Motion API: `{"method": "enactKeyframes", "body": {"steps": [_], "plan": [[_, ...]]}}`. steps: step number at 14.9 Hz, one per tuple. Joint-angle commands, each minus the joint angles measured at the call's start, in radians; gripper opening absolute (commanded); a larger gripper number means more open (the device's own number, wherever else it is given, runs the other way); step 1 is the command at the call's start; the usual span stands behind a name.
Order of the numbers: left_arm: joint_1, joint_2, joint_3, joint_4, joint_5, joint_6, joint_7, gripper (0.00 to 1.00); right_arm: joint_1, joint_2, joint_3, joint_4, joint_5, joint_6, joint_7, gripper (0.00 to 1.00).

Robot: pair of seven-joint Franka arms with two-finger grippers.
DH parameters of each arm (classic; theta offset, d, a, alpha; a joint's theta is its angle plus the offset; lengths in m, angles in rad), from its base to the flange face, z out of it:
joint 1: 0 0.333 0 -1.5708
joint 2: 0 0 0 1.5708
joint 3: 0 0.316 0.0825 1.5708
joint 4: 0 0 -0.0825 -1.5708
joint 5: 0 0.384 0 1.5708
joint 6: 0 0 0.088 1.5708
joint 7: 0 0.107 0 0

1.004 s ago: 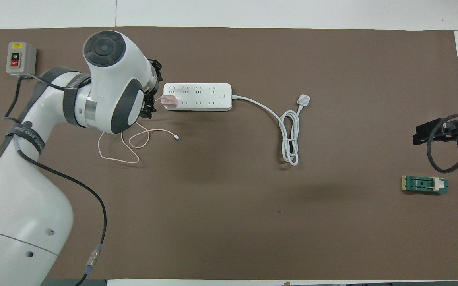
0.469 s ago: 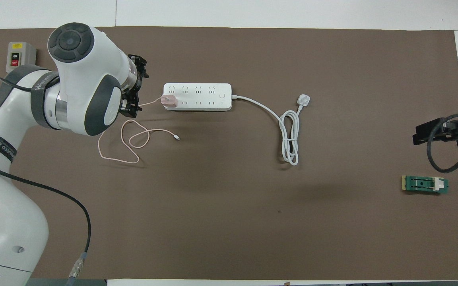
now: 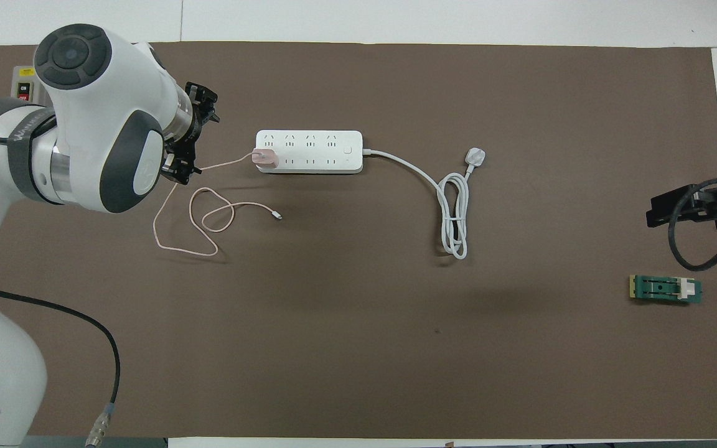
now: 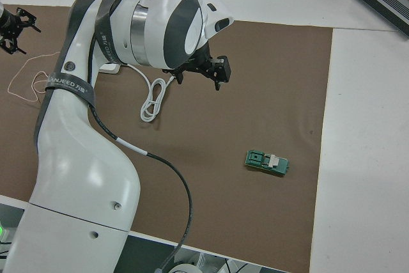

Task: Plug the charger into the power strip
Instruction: 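Open the left gripper and draw it back from the plugged charger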

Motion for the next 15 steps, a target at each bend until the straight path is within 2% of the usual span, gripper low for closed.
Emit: {"method": "enactKeyframes", "body": {"steps": [1, 15], "plan": [[0.036, -0.052, -0.005, -0.031, 0.003, -0.049, 0.136, 1.00, -0.009, -0.018, 0.007, -0.014, -0.013, -0.002, 0.013, 1.00], [0.270, -0.193, -0.005, -0.032, 0.003, -0.322, 0.932, 1.00, -0.009, -0.018, 0.007, -0.014, -0.013, -0.002, 0.013, 1.00]]}}
